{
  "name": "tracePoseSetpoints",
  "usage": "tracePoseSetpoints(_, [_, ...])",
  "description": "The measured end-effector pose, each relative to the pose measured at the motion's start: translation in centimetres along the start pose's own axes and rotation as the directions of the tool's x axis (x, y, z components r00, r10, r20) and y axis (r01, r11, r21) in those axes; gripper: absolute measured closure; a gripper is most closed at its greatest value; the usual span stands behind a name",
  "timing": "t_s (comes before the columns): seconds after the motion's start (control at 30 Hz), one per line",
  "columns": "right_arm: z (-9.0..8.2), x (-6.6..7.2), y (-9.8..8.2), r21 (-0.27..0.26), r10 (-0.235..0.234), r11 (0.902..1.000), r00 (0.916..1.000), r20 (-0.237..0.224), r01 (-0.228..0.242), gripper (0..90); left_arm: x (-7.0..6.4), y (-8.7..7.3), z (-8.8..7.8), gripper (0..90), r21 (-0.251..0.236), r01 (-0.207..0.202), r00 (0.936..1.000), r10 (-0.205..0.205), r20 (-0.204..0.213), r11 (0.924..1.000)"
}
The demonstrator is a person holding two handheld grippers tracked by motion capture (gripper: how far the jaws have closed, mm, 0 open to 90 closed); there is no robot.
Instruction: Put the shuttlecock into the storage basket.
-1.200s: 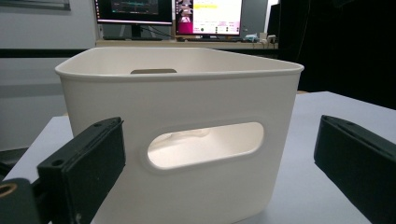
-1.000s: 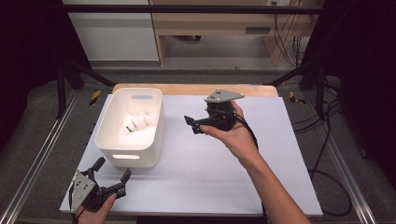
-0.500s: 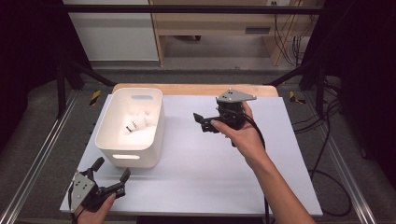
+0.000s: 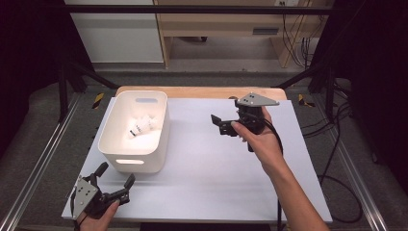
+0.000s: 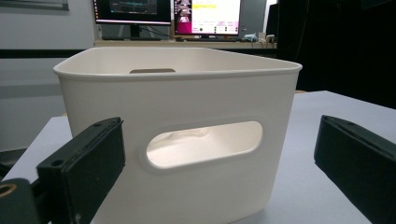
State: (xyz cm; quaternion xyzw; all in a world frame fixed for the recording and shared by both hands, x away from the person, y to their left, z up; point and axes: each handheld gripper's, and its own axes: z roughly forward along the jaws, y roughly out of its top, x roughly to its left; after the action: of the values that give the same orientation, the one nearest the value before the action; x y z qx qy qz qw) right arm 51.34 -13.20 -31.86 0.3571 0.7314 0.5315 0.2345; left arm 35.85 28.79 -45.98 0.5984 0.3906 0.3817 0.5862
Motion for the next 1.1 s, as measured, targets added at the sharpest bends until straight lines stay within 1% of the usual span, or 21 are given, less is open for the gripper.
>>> tracePoseSetpoints(0.57, [-3.2, -2.3, -0.4, -0.056, 0.030, 0.9981, 0.9980, 0.056, -0.026, 3.3, 0.0, 0.0, 0.0, 2.0, 0.000, 0.002, 1.0000, -0.002, -0.001, 1.0000])
tracePoseSetpoints(0.63, [-3.6, -2.7, -0.4, -0.062, 0.036, 0.9976, 0.9966, 0.074, -0.031, 3.2, 0.0, 0.0, 0.0, 2.1, 0.000, 0.002, 1.0000, -0.002, -0.002, 1.0000])
tracePoseSetpoints(0.77, [-4.4, -3.5, -0.6, -0.075, 0.051, 0.9962, 0.9947, 0.089, -0.045, 3.2, 0.0, 0.0, -0.1, 2.0, -0.003, 0.007, 1.0000, -0.007, -0.003, 1.0000])
tracePoseSetpoints(1.1, [-6.3, -5.4, -1.3, -0.090, 0.083, 0.9934, 0.9875, 0.134, -0.072, 3.1, 0.0, 0.0, -0.1, 2.1, 0.000, 0.003, 1.0000, -0.003, -0.002, 1.0000])
